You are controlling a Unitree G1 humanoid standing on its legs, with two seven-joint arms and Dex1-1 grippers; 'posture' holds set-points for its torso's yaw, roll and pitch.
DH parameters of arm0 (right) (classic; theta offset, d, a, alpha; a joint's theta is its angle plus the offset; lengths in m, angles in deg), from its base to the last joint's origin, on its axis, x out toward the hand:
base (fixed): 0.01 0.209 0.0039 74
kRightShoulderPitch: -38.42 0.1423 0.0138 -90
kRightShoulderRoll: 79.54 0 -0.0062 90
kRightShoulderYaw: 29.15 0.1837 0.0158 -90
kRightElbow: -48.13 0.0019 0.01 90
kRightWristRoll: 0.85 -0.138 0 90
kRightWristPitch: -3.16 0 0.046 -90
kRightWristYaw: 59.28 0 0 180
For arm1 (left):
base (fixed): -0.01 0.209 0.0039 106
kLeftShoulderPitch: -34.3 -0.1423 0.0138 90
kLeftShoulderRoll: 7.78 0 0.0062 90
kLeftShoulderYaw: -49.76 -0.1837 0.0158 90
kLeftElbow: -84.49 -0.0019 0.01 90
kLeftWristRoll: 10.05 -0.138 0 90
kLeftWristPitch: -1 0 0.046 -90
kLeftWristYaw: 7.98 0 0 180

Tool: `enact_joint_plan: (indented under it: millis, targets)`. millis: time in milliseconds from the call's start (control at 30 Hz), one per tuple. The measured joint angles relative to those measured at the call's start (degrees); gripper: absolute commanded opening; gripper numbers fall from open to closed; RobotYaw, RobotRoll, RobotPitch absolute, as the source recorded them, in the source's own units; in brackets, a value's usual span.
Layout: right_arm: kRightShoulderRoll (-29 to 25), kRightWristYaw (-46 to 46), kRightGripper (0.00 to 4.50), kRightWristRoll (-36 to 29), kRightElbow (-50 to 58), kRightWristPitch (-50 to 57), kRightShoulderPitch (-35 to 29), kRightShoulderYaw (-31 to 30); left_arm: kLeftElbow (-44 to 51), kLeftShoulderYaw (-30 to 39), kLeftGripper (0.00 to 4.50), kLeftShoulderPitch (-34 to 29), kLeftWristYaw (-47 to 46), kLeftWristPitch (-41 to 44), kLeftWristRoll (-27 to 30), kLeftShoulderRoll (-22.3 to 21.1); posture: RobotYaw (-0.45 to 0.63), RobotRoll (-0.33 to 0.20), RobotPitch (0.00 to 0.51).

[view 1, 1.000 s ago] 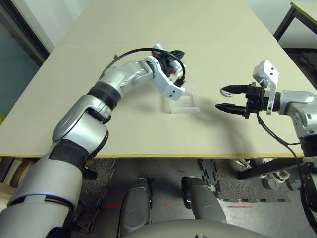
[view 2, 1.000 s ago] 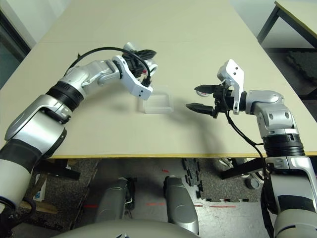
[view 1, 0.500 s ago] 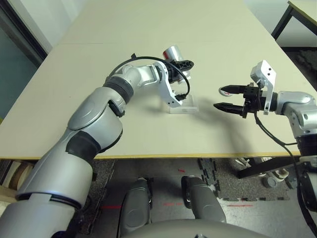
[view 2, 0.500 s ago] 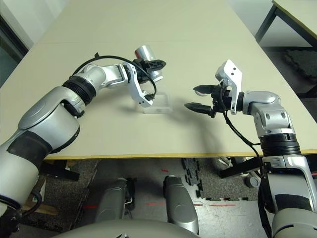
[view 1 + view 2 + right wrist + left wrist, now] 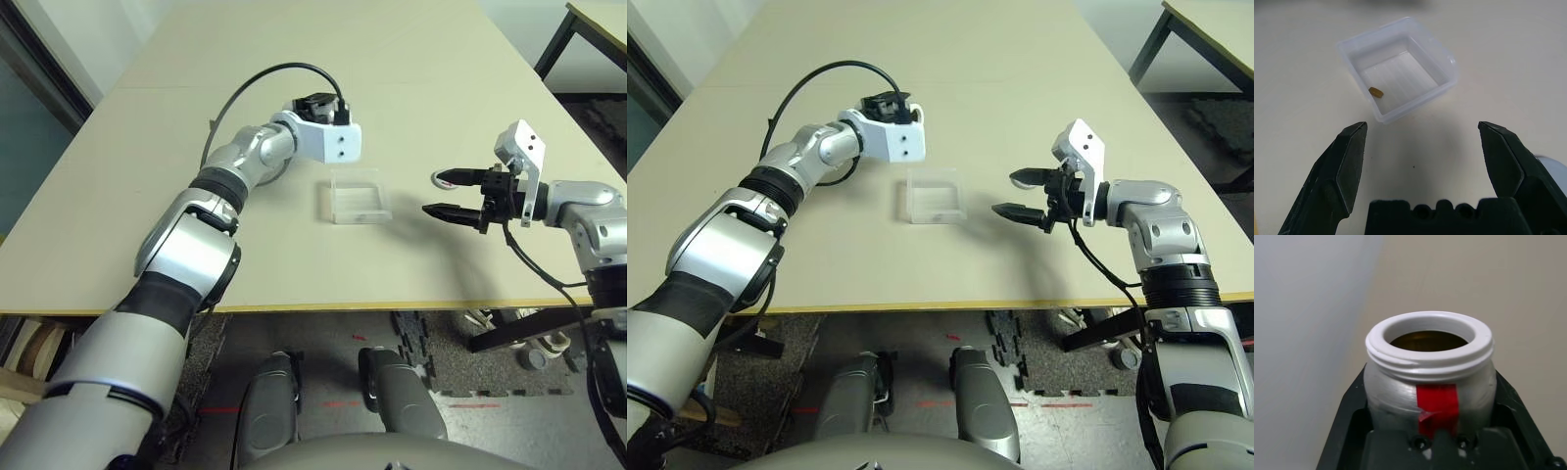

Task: Pour the medicine from the bottle into the box.

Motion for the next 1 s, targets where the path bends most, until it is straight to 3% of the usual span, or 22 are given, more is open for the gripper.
enact_joint_plan:
  millis: [133, 333, 500, 1000]
  targets:
    - [0.0, -0.2, 4.5, 0.6, -0.7, -0.4, 0.0, -0.4, 3.1, 8.3, 2.66, -3.6, 4.9, 7.5, 9.9, 0.7, -0.1, 0.0, 0.119]
    - [0.0, -0.9, 4.5, 1.1, -1.1, -0.8, 0.5, -1.0, 6.5, 14.2, 2.66, -9.0, 5.5, 12.8, 16.7, 0.7, -0.09, 0.0, 0.117]
    - [0.0, -1.2, 4.5, 1.3, -2.2, -1.4, 1.1, -1.3, 9.1, 18.0, 2.66, -11.5, 6.6, 11.8, 22.0, 2.0, -0.09, 0.0, 0.116]
    - [-0.2, -1.8, 4.5, 1.7, -2.7, -1.6, 1.7, -1.3, 4.0, 19.1, 2.66, -15.1, 3.2, 4.8, 22.7, 2.5, -0.11, 0.0, 0.116]
